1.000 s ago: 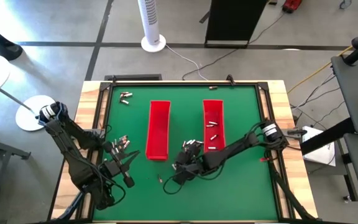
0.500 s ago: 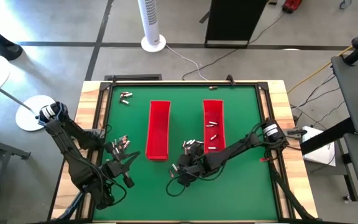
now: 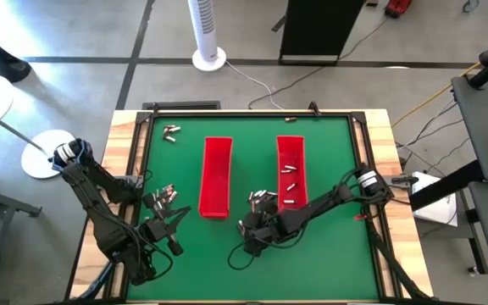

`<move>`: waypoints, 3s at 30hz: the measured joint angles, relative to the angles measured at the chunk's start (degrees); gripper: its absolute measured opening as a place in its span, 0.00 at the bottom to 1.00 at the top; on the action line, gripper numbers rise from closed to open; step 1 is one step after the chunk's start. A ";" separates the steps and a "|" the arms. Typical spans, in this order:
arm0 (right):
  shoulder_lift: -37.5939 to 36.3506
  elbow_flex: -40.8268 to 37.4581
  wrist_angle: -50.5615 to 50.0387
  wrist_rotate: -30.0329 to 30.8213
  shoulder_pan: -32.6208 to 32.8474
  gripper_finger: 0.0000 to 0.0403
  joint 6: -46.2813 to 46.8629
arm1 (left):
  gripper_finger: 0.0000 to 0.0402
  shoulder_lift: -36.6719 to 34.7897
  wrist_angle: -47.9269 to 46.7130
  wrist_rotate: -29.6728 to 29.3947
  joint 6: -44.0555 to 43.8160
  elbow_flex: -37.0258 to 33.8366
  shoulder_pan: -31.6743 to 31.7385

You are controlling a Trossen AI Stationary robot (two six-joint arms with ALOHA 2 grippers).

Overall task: Sort batteries
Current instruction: Put the silver battery into the right red bin

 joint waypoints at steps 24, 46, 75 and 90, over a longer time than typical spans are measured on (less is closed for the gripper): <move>2.60 -0.47 2.70 7.98 4.47 0.12 3.27 | 0.00 0.00 0.05 1.19 1.46 -0.74 0.00; -1.26 3.34 -6.67 -3.97 3.99 0.05 -0.47 | 0.00 0.00 0.43 1.01 1.46 -0.74 0.00; -3.45 3.30 -26.10 -11.83 9.86 0.05 3.70 | 0.00 0.01 0.52 1.03 1.73 -0.74 0.01; -3.87 -6.93 -9.61 7.88 16.50 0.06 14.69 | 0.00 0.01 1.41 0.66 1.68 -0.74 0.04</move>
